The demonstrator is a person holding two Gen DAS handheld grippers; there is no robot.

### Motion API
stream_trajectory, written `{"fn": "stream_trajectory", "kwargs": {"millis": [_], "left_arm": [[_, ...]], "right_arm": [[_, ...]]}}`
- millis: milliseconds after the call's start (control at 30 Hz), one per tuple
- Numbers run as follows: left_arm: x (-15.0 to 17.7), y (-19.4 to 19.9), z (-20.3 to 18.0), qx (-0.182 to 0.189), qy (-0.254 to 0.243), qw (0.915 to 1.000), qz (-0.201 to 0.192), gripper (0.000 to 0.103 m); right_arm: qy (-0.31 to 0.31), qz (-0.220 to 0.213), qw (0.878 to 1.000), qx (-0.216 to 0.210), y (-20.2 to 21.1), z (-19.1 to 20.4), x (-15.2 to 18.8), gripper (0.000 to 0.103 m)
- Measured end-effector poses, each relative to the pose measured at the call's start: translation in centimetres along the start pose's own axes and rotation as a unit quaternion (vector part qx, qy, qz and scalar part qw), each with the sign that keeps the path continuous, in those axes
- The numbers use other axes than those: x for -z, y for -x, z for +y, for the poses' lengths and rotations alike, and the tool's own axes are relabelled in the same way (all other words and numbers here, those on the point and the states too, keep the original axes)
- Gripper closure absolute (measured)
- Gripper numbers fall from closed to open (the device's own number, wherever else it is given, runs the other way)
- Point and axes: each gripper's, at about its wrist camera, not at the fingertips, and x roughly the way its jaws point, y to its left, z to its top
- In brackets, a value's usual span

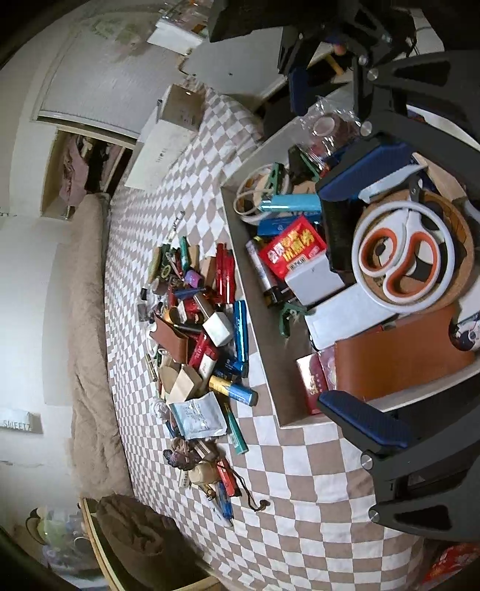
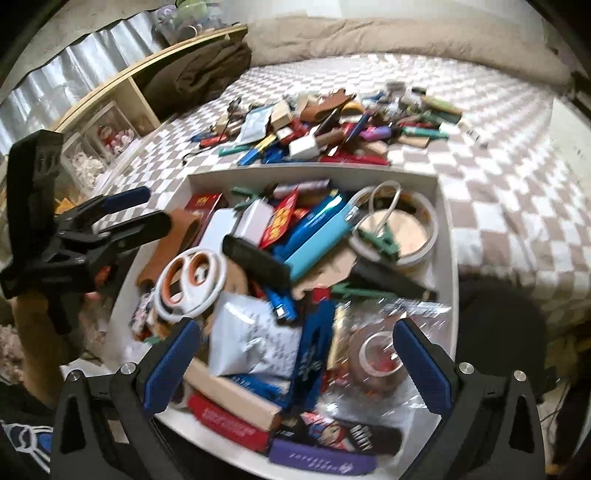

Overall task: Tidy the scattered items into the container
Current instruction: 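Lift both tools up out of the white box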

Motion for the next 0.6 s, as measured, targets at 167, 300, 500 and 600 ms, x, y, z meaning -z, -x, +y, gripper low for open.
{"fn": "stream_trajectory", "kwargs": {"millis": [167, 300, 500, 600], "left_arm": [[-0.4, 0.1, -0.1, 0.0, 0.007, 1.0, -0.006, 0.0], [-0.8, 0.3, 0.3, 0.002, 0.021, 0.9997, -0.009, 0.0], [-1.6, 1.0, 0.8, -0.011, 0.024, 0.9994, -0.024, 0.0], [-2.0, 1.1, 0.9, -0.016, 0.025, 0.9991, -0.03, 0.0]], "right_arm": [[0.017, -0.035, 0.999, 0.025, 0.4, -0.3, -1.1, 0.0], [0.017, -0.067, 0.997, 0.03, 0.9, -0.4, -2.2, 0.0], [0.04, -0.102, 0.993, 0.04, 1.8, -0.1, -4.0, 0.0], [0.042, -0.116, 0.991, 0.041, 2.1, -0.3, -4.7, 0.0]]}}
